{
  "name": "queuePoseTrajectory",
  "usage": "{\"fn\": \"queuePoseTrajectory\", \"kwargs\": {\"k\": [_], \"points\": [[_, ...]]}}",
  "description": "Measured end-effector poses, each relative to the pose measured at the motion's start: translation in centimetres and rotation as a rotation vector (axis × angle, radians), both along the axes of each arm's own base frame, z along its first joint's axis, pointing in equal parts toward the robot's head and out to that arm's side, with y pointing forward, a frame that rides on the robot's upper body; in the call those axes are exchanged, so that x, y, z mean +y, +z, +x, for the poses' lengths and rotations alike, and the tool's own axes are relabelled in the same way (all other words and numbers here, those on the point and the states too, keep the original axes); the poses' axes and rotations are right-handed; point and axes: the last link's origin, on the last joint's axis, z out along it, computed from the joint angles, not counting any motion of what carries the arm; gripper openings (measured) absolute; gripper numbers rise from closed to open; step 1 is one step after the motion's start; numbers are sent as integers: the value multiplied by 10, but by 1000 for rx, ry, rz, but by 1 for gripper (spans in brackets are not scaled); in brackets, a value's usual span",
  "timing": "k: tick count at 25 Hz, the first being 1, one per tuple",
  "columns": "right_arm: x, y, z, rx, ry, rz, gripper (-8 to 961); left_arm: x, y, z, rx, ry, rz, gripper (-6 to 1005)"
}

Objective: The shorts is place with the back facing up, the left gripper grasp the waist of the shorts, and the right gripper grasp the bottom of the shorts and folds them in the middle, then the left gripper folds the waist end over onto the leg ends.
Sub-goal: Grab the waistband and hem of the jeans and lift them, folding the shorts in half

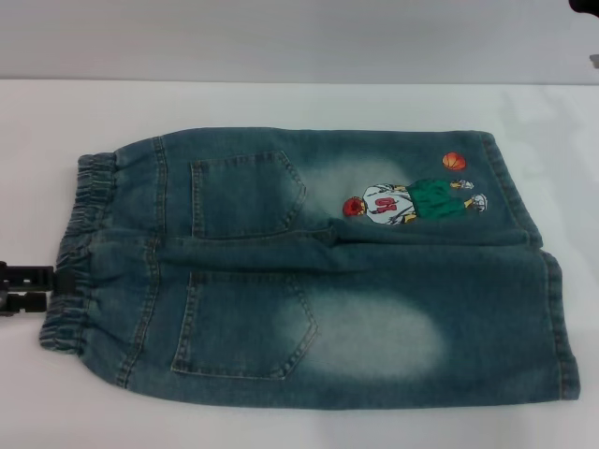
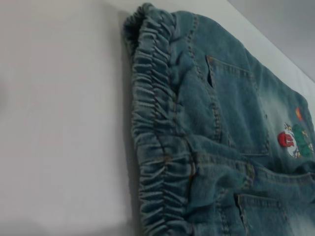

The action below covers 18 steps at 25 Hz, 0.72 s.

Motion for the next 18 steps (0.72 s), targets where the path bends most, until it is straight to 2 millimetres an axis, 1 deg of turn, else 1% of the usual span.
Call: {"fn": "queuePoseTrajectory", "kwargs": {"k": [9,13,18], "points": [[1,1,0,0,-1,2,547,3,3,-1,9,23,2,697],[1,1,0,1,-2,2,548,2,1,-4,36,54,-19,695],[1,2,1,-1,-3,3,548,3,-2,-2,36,55,-34,694]]}}
